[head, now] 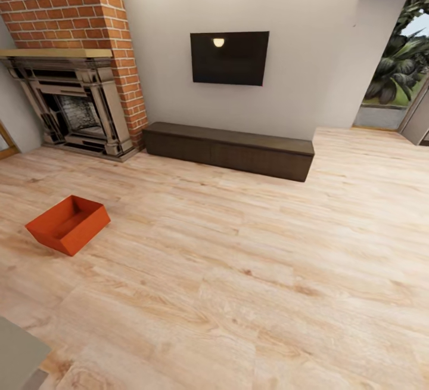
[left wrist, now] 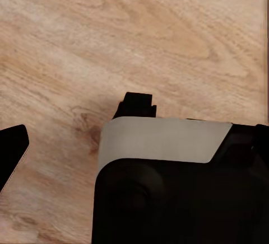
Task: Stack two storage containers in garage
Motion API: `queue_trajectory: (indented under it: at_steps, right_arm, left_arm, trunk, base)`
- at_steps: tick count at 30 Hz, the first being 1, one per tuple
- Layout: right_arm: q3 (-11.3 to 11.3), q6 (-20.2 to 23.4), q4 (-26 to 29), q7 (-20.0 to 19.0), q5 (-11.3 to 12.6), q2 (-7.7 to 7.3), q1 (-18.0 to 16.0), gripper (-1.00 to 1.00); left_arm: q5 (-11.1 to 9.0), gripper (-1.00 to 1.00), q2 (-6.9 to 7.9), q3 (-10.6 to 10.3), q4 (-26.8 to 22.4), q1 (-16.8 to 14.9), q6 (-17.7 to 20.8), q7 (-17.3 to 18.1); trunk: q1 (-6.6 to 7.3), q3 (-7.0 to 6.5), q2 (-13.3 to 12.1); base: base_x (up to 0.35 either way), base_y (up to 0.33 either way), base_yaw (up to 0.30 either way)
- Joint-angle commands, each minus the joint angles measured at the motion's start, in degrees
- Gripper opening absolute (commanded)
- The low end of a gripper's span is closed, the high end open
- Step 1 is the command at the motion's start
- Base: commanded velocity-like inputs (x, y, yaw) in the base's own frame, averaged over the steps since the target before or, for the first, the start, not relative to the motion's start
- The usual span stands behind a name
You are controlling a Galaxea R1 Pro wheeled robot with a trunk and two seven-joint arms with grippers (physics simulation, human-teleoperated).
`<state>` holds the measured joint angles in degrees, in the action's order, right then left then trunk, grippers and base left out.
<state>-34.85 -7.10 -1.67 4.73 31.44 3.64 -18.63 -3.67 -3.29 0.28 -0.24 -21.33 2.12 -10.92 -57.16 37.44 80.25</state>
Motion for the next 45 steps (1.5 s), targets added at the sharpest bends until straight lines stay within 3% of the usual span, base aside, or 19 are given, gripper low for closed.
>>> queue_trajectory:
  at_steps: [1, 39, 45]
  right_arm:
    - [-0.5, -0.3, -0.2, 0.1, 0.5, 0.05, -0.1, 1.0]
    - [-0.5, -0.2, -0.2, -0.3, 0.5, 0.05, 0.0, 1.0]
    - [-0.5, -0.2, -0.2, -0.3, 0.5, 0.05, -0.1, 1.0]
  left_arm:
    - [-0.4, 1.0, -0.01, 0.0, 0.0, 0.0, 0.2, -0.2]
    - [-0.4, 1.0, 0.04, 0.0, 0.0, 0.0, 0.2, -0.2]
    - [-0.4, 1.0, 0.03, 0.0, 0.0, 0.0, 0.2, -0.2]
  trunk:
    - [-0.03, 0.05, 0.0]
    - [-0.03, 0.05, 0.0]
    - [-0.03, 0.05, 0.0]
  base:
    - [0.324, 0.0, 0.0]
    - [0.323, 0.0, 0.0]
    - [0.323, 0.0, 0.22]
